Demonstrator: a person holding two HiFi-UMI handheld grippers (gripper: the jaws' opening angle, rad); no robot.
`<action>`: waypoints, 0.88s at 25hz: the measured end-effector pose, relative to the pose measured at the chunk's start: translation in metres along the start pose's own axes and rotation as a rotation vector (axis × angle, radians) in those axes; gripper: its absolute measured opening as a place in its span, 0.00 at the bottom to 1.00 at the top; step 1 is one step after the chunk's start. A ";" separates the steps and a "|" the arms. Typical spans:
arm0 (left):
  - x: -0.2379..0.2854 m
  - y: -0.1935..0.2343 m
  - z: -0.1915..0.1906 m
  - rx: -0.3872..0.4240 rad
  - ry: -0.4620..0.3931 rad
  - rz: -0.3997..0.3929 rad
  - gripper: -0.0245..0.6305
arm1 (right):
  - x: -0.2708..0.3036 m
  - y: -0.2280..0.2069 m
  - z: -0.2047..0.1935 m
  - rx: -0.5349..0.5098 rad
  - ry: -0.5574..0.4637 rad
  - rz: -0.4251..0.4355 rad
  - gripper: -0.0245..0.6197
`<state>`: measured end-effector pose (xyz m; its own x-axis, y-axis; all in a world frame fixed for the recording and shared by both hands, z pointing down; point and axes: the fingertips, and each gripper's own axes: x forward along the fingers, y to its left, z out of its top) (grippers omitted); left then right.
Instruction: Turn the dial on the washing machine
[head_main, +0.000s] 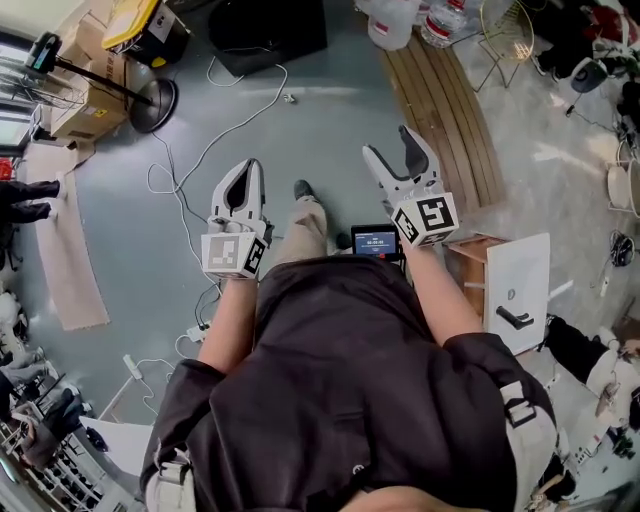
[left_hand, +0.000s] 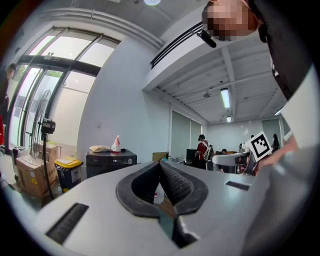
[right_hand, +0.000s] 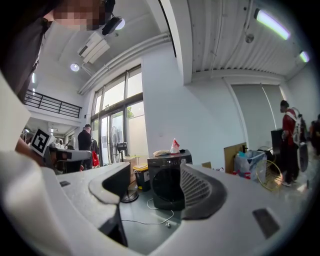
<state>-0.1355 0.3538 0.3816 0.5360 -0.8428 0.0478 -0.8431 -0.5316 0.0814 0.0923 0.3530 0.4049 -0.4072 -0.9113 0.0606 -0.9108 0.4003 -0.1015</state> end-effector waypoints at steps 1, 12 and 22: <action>0.008 0.004 -0.002 -0.005 0.001 -0.002 0.03 | 0.007 -0.003 0.000 0.005 0.000 0.002 0.53; 0.116 0.093 0.011 -0.047 -0.016 -0.018 0.03 | 0.137 -0.030 0.013 0.027 0.013 0.057 0.51; 0.203 0.196 0.019 -0.100 -0.018 -0.064 0.03 | 0.261 -0.044 0.026 0.059 0.037 0.048 0.50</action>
<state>-0.1933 0.0769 0.3882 0.5873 -0.8091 0.0219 -0.7980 -0.5744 0.1822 0.0279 0.0953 0.3994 -0.4538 -0.8865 0.0903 -0.8848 0.4362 -0.1636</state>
